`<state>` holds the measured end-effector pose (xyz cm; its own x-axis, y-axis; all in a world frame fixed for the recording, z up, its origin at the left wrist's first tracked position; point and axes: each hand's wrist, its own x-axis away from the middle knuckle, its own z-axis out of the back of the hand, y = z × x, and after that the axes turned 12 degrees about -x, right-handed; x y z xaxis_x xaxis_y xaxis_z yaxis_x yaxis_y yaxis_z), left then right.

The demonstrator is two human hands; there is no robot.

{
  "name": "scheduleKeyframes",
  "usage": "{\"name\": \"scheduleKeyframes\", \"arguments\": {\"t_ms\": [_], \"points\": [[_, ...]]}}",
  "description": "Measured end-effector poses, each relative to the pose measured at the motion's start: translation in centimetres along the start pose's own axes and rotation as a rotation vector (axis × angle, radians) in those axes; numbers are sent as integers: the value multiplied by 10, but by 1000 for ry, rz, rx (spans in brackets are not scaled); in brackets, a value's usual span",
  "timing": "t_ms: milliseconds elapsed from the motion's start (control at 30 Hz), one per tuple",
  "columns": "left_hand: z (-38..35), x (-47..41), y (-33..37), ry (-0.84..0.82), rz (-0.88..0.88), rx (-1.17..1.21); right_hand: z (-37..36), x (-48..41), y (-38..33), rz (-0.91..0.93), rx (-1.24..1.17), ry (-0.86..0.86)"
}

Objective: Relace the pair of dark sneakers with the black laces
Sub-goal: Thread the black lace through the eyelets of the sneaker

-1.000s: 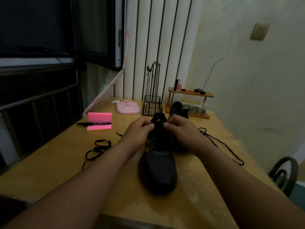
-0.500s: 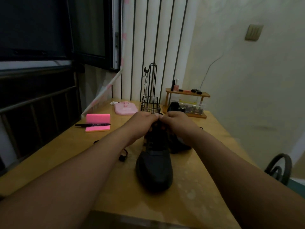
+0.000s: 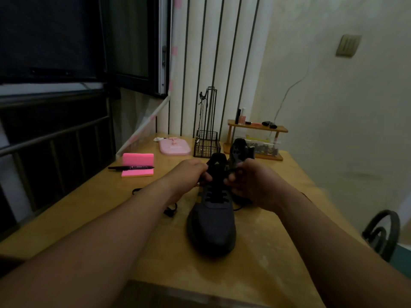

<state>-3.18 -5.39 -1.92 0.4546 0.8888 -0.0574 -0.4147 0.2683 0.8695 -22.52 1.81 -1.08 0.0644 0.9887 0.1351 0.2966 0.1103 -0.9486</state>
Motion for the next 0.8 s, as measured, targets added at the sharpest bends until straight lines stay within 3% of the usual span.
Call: {"name": "scheduleKeyframes", "arguments": {"t_ms": [133, 200, 267, 367, 433, 533, 667, 733, 800], "points": [[-1, -1, 0, 0, -18, -56, -21, 4, -6, 74, 751, 108], [-2, -3, 0, -8, -27, -93, -24, 8, -10, 185, 872, 95], [-3, -5, -2, -8, -28, -90, -20, 12, -13, 265, 714, 74], [-3, -5, -3, 16, -15, -88, -8, 14, -15, 288, 8, 17], [-3, -5, -3, 21, -11, -100, -1, 15, -15, 285, -239, 6], [-2, -5, -2, 14, -10, -142, 8, 17, -17, 174, -75, 18], [-4, -4, -1, 10, -33, -154, 7, 23, -20, 43, 768, 123], [-6, -4, -1, -4, -53, -165, 10, 22, -18, 174, 670, 62], [-7, -4, -2, -5, -60, -175, 14, 24, -18, 316, 159, -21]]}}
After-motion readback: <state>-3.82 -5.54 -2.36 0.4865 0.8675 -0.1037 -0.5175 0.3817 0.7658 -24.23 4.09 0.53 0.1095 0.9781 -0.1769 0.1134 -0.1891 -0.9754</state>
